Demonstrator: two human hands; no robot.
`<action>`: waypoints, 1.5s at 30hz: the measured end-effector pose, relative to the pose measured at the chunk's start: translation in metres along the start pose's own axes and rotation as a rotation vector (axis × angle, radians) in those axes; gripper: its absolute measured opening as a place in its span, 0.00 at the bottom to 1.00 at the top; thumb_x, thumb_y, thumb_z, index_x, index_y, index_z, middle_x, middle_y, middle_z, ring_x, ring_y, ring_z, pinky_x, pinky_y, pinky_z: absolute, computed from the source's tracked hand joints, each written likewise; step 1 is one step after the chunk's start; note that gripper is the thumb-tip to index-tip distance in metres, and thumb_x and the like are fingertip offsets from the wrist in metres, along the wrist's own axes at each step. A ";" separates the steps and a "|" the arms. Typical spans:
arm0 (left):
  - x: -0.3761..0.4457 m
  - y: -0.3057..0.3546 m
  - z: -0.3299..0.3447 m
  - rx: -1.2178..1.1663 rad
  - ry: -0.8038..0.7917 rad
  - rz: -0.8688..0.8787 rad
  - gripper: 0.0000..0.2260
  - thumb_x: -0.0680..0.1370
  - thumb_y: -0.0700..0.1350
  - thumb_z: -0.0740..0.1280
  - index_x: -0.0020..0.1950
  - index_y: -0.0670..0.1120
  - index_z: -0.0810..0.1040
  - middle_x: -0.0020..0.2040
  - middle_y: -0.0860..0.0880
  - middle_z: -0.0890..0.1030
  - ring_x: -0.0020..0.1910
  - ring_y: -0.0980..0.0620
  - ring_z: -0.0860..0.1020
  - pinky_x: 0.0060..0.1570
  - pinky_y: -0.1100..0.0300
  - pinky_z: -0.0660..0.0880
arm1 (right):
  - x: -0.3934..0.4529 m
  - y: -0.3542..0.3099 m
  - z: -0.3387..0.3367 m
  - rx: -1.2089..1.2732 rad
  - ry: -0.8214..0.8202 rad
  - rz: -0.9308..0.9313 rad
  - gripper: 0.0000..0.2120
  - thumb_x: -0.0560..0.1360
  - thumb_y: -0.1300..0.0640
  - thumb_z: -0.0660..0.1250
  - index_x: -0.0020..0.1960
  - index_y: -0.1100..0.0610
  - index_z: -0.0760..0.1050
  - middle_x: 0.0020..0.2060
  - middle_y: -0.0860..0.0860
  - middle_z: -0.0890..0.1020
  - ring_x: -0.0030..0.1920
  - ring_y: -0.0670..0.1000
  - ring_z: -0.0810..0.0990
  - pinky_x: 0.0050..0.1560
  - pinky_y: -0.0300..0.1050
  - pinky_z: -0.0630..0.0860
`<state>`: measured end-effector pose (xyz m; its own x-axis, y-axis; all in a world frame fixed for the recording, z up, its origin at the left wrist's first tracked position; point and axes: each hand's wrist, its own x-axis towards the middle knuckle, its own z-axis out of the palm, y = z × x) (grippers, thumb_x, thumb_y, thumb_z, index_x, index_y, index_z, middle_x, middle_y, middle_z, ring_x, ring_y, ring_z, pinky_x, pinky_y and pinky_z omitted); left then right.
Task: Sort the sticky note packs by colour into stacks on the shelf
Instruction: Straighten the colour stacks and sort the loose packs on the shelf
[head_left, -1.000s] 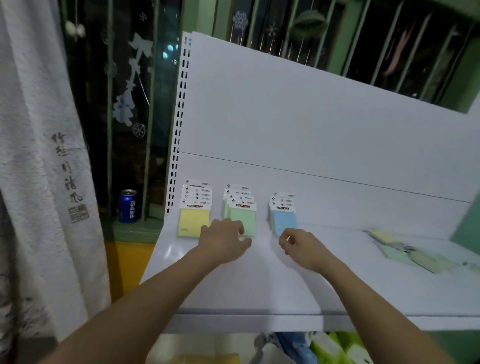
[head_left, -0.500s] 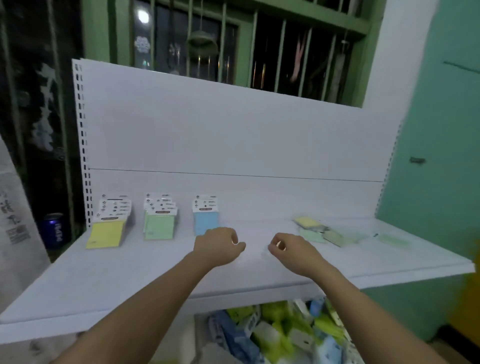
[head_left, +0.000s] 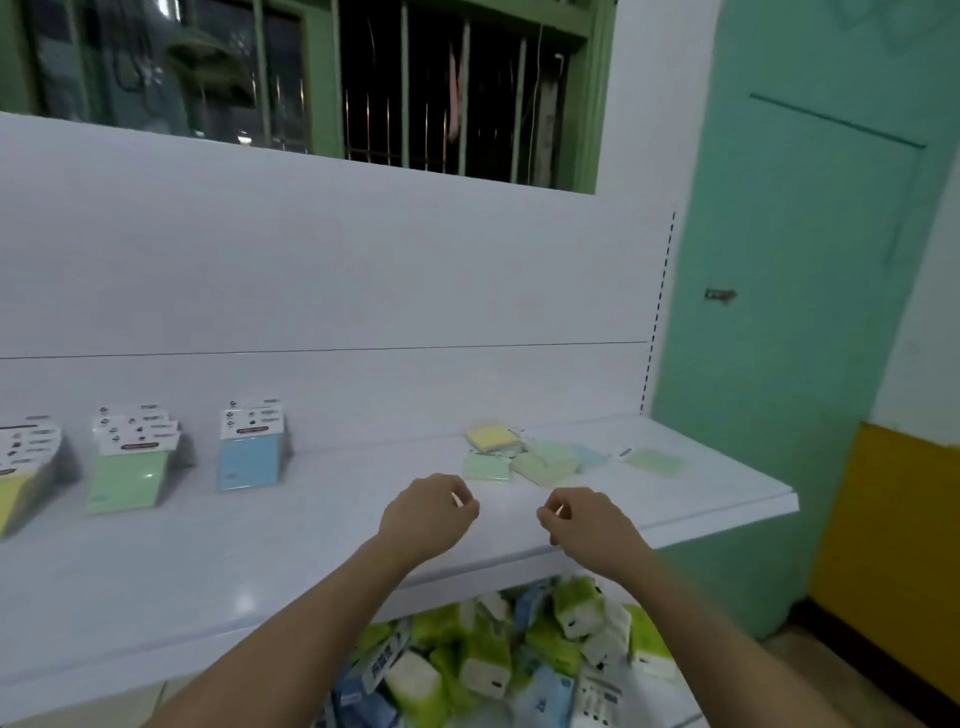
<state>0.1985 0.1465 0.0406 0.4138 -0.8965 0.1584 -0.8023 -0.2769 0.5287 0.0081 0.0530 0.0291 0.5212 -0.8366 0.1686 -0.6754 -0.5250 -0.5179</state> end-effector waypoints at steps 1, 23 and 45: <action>0.007 0.001 0.007 -0.001 0.000 -0.008 0.10 0.77 0.55 0.62 0.52 0.54 0.80 0.48 0.55 0.81 0.46 0.54 0.79 0.49 0.58 0.76 | 0.007 0.009 0.001 0.011 0.002 0.010 0.11 0.78 0.44 0.59 0.46 0.48 0.76 0.44 0.47 0.82 0.43 0.49 0.80 0.46 0.46 0.77; 0.198 -0.018 0.082 0.018 -0.010 -0.254 0.22 0.69 0.58 0.69 0.55 0.45 0.74 0.56 0.46 0.77 0.56 0.45 0.75 0.49 0.57 0.73 | 0.227 0.104 0.016 0.190 0.125 0.170 0.06 0.74 0.52 0.64 0.50 0.52 0.74 0.44 0.49 0.80 0.43 0.51 0.79 0.46 0.48 0.78; 0.185 -0.019 0.056 -0.601 -0.094 -0.396 0.15 0.72 0.44 0.75 0.56 0.44 0.77 0.43 0.45 0.81 0.28 0.51 0.72 0.27 0.62 0.69 | 0.221 0.121 0.011 1.071 0.118 0.074 0.09 0.73 0.65 0.71 0.49 0.54 0.75 0.42 0.55 0.85 0.39 0.51 0.84 0.41 0.45 0.79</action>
<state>0.2663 -0.0338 0.0126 0.5637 -0.8019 -0.1982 -0.2139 -0.3734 0.9027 0.0479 -0.1939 -0.0055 0.4057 -0.9005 0.1567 0.1342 -0.1109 -0.9847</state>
